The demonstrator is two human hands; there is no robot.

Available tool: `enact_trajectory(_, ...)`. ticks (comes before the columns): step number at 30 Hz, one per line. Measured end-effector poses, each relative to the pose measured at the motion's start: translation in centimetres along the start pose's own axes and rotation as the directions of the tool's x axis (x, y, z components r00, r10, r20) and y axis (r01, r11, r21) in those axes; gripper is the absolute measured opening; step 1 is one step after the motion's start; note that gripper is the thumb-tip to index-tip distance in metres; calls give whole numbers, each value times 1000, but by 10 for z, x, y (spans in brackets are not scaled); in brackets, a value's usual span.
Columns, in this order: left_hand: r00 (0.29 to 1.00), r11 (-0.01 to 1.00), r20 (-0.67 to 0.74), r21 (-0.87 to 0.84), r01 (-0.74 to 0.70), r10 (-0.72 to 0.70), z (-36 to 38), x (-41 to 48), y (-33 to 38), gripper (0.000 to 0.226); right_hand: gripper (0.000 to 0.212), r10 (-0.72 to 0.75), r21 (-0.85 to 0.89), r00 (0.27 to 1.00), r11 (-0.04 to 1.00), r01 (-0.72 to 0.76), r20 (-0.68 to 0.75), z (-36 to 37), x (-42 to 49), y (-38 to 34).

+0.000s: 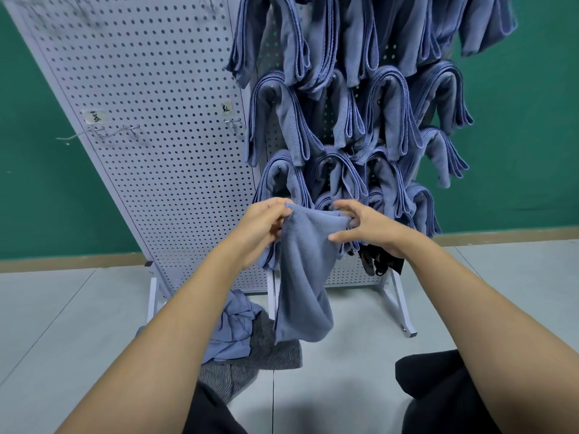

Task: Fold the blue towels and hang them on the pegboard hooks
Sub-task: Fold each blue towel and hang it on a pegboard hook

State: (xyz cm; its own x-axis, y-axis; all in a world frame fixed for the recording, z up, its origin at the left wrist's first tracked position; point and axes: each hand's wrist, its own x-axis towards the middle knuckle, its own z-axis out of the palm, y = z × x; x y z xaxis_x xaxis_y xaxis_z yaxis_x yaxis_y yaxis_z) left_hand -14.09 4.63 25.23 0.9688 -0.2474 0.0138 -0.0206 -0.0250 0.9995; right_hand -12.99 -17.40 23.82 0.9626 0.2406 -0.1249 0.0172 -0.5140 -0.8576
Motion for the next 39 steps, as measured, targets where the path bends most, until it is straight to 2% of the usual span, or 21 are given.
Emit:
enact_trajectory(2, 1000, 999, -22, 45, 22, -21, -3, 1, -5, 21, 44, -16, -6, 1000, 1000, 16, 2, 3, 4, 3)
enact_trajectory(4, 996, 998, -76, 49, 42, -39, -7, 3, -8, 16, 14, -106, 16, 991, 994, 108, -82, 4, 5, -2)
enact_trajectory(6, 988, 998, -146, 16, 57, -54, -11, 6, -10, 14, 8, -168, 65, 970, 981, 182, -178, 1, 3, -10)
enact_trajectory(11, 976, 1000, -216, -3, -1, 0, -9, 11, -14, 15, 10, -174, 72, 971, 980, 188, -165, 1, -3, -15)
enact_trajectory(16, 983, 998, -174, 38, -58, 64, 4, 13, -9, 18, 13, -200, 67, 949, 973, 222, -245, -10, -10, -14)
enact_trajectory(19, 986, 997, -143, 31, -77, 80, 17, 19, -2, 18, 25, -241, -53, 932, 970, 235, -270, -18, -11, -14)
enact_trajectory(21, 990, 994, -91, 32, -101, 104, 27, 22, 6, 18, 40, -283, -154, 930, 955, 252, -234, -19, -10, -17)
enact_trajectory(22, 992, 994, -63, 29, -110, 111, 32, 23, 10, 17, 41, -292, -187, 933, 949, 255, -209, -19, -10, -20)
enact_trajectory(24, 994, 994, -26, 27, -110, 110, 37, 28, 17, 17, 20, -316, -273, 933, 925, 263, -173, -20, -7, -26)
enact_trajectory(25, 994, 994, -19, 30, -105, 105, 38, 30, 21, 17, 15, -331, -321, 930, 908, 268, -162, -22, -6, -29)
enact_trajectory(28, 995, 995, -28, 35, -93, 94, 37, 39, 30, 17, 33, -334, -370, 928, 894, 254, -168, -29, -3, -37)
enact_trajectory(35, 992, 999, -122, 0, -42, 42, 35, 54, 48, 18, 38, -345, -427, 924, 869, 248, -164, -48, 2, -75)
enact_trajectory(39, 990, 996, -144, -86, -8, -5, 36, 50, 50, 16, 46, -361, -441, 919, 859, 260, -161, -63, -3, -105)
